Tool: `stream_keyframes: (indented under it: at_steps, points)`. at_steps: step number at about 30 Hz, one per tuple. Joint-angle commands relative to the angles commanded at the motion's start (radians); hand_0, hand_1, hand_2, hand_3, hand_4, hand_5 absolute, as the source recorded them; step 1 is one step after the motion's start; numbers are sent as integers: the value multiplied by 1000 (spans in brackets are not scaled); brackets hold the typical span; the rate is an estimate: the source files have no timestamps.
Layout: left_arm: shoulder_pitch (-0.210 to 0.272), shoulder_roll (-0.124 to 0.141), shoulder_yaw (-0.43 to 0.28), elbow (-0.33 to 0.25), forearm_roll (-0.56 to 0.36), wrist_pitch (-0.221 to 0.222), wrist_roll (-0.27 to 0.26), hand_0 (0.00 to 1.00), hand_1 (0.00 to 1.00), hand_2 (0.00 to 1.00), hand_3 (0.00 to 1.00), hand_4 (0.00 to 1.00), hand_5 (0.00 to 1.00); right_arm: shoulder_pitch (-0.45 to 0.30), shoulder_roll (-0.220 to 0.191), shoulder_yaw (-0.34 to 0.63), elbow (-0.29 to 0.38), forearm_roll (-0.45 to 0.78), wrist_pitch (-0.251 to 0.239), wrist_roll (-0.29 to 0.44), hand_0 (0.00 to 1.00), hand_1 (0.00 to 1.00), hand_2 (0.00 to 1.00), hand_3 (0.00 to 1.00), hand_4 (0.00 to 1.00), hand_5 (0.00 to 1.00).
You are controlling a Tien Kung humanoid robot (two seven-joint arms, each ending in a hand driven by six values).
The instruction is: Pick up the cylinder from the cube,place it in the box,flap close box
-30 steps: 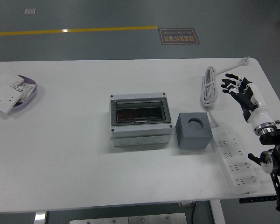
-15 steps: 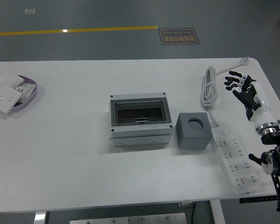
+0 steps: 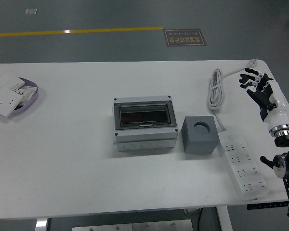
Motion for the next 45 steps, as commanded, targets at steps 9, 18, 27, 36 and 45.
stream_keyframes:
  at_steps: [9,18,27,36,45]
  points:
    - [-1,-1,-3,0,3,1,-1,599,644,612,651,702,142,-1,-1,22,7,-3,-7,8,688,657,668,672,698,267]
    - [1,-2,-10,0,8,1,-1,599,643,612,651,702,142,-1,2,19,15,3,-9,20,686,656,665,670,709,256]
    - [1,-4,-3,0,0,2,0,599,643,612,651,702,142,-3,1,11,13,12,-8,29,685,655,664,668,719,248]
    - [10,-4,1,-3,-6,2,7,600,644,612,651,702,142,1,-2,-7,1,27,-13,41,684,653,659,667,721,251]
    - [4,-4,-16,-2,17,1,3,599,643,612,652,702,141,29,-3,-45,2,45,-21,51,683,656,659,667,727,245]
